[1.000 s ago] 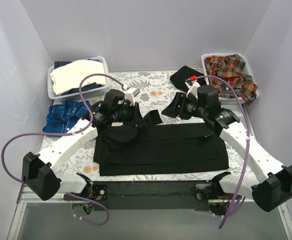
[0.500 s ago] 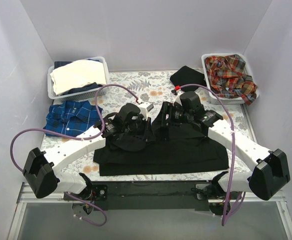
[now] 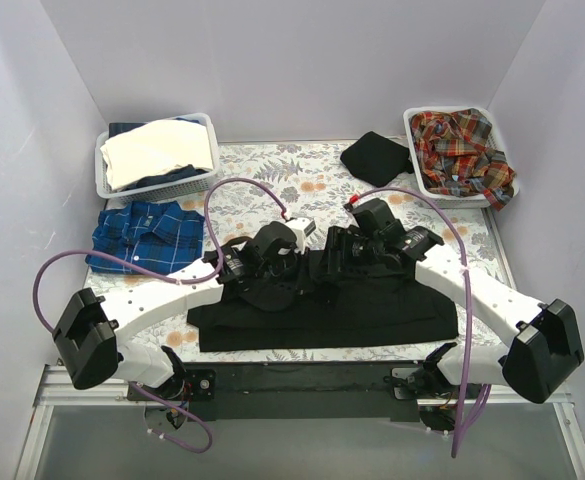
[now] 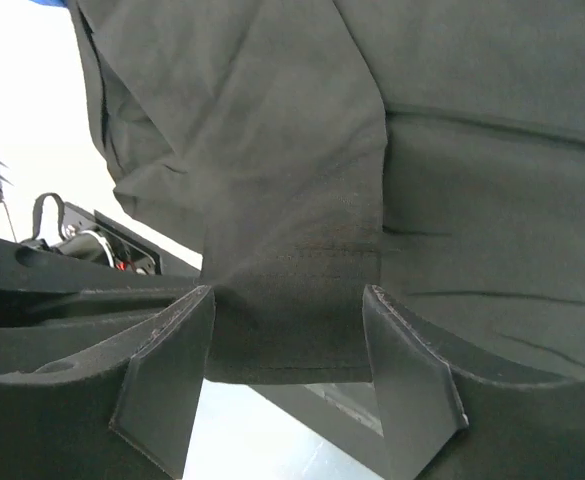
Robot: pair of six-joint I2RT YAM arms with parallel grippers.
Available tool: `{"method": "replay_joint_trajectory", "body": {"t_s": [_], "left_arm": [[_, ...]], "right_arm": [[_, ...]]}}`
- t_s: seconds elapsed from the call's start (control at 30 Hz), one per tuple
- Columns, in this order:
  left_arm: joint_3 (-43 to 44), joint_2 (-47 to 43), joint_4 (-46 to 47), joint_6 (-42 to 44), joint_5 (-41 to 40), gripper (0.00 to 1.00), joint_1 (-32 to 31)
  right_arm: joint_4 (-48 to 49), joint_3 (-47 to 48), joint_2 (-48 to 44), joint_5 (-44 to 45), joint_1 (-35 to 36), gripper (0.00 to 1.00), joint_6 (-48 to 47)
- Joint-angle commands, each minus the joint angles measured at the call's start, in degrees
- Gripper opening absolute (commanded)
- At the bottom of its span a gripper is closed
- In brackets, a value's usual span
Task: Fold and stack the long sleeve shirts
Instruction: Fold the shirt
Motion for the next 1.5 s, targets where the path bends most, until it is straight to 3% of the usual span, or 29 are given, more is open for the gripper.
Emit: {"method": "replay_joint_trajectory", "body": {"t_s": [0.0,0.03,0.13,0.17,0.23,0.27,0.3,0.37,0.4,0.47,0.5,0.63,0.67,0.73,0.77,0.83,0.93,1.07,1.3,1.47], "left_arm": [[-0.04,-0.72,1.55,-0.39,-5.1,0.0,-0.8],[-0.12,-0.81,1.82,-0.48,-5.1,0.0,-1.32],[-0.92,-0.81,2.52,-0.4,-4.66,0.0,-1.85],[-1.44,-0.72,2.78,-0.05,-3.88,0.0,-2.12],[-2.14,-0.9,3.39,0.04,-2.3,0.01,-2.82],[-2.5,-1.07,3.4,0.13,-1.68,0.05,-3.08],[-3.02,-1.34,3.31,-0.04,-1.76,0.2,-3.17],[-3.29,-2.82,2.17,-0.31,-4.03,0.27,-3.17],[-3.38,-3.44,1.47,-0.31,-5.0,0.39,-3.26],[-3.46,-5.98,-0.37,0.57,-7.01,0.5,-3.17],[-3.9,-7.13,-0.81,1.88,-7.47,0.6,-3.17],[-4.43,-12.4,-4.41,3.47,-9.93,0.75,-3.17],[-4.43,-13.46,-5.03,3.56,-10.8,0.76,-3.17],[-4.17,-15.4,-7.66,2.43,-16.59,0.84,-3.0],[-3.91,-15.58,-8.54,2.33,-18.18,0.86,-2.91],[-3.29,-14.35,-11.26,0.67,-22.74,0.87,-1.86],[-2.15,-11.46,-13.12,-0.92,-23.73,0.88,0.68],[-2.24,-10.13,-12.07,-2.24,-22.42,0.88,3.06],[-2.32,-11.18,-11.54,-1.19,-18.11,0.88,9.74],[-2.06,-11.62,-12.42,-1.01,-18.02,0.88,12.64]], "right_arm": [[-5.49,-1.73,-1.76,-1.35,0.48,0.67,-0.87],[-5.67,-2.08,-1.76,-1.96,0.48,0.66,-0.96],[-5.84,-3.83,-1.67,-2.75,0.48,0.49,-1.66],[-5.93,-4.36,-1.32,-2.76,0.48,0.29,-1.83],[-5.84,-5.85,-0.97,-2.67,0.48,0.12,-2.62],[-6.45,-6.3,-0.44,-2.32,0.48,0.02,-2.8],[-6.9,-6.74,-0.35,-1.79,0.48,0.01,-3.5],[-8.65,-7.53,-0.79,1.28,0.48,0.01,-3.94],[-9.01,-7.97,-1.23,2.24,0.48,0.01,-4.47],[-10.32,-8.41,-2.98,5.41,0.48,0.01,-5.43],[-11.02,-8.5,-3.42,8.11,0.48,0.01,-6.31],[-14.45,-7.89,-6.06,14.82,0.57,0.01,-8.68],[-14.37,-7.8,-7.11,15.08,0.57,0.14,-9.04],[-14.02,-7.53,-8.08,14.65,0.83,0.24,-9.92],[-13.76,-7.62,-9.04,14.3,0.92,0.38,-10.18],[-12.36,-8.49,-9.58,12.54,1.36,0.53,-10.88],[-10.6,-10.95,-8.7,6.05,2.24,0.61,-11.24],[-5.94,-14.38,-6.77,2.52,3.21,0.66,-9.31],[0.38,-19.3,-4.13,0.07,3.47,0.67,-6.41],[9.96,-21.5,-3.0,-3.63,3.65,0.67,-4.56]]}}
